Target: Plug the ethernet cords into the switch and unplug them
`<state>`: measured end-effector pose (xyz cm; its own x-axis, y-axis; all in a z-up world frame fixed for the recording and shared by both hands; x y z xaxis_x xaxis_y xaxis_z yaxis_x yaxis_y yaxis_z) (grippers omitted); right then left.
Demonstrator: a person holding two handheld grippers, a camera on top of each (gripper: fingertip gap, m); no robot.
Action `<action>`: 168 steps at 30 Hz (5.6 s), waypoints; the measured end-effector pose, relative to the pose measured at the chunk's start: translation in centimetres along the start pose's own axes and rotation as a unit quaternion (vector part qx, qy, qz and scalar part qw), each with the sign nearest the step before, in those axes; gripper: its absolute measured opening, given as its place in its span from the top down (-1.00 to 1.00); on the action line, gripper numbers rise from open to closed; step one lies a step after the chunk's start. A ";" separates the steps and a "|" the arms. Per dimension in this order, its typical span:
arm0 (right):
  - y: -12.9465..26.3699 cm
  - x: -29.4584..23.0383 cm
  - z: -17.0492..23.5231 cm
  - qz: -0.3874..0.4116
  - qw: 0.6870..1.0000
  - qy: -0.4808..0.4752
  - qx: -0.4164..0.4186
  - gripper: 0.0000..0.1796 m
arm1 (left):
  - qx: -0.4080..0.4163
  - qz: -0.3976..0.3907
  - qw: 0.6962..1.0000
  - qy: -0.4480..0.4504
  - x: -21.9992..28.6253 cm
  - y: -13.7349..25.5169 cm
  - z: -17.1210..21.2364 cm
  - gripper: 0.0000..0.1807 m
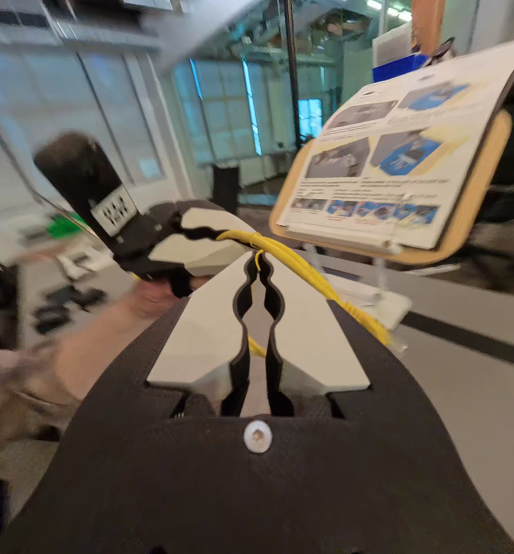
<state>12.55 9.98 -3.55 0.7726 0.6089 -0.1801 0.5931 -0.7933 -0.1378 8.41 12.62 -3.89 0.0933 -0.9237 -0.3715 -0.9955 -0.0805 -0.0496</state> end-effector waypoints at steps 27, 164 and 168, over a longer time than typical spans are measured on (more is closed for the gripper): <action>-1.7 1.3 7.2 -0.148 0.301 0.749 -0.572 0.87 | -0.185 0.095 0.950 0.233 -0.2 -0.2 7.4 0.95; -1.2 1.8 1.3 0.074 0.861 0.466 -0.188 0.93 | 0.050 0.112 0.982 0.146 -1.3 2.1 0.4 0.95; -1.7 2.6 1.1 0.075 0.856 0.468 -0.204 0.97 | 0.049 0.128 0.977 0.166 -1.4 2.1 0.8 0.93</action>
<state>13.32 12.87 -4.86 0.5767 0.3847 0.7207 0.3539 -0.9128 0.2041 6.20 14.00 -4.25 -0.1841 -0.9808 -0.0640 -0.9779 0.1893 -0.0891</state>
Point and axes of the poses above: each gripper's, where its closed fingertips meet, y back along the fingers, z out of its underside, x = y × z across the jaws, the point moved 3 cm from there along y, back along the fingers, and after that the axes turned 5 degrees about x, right-handed, at the moved point
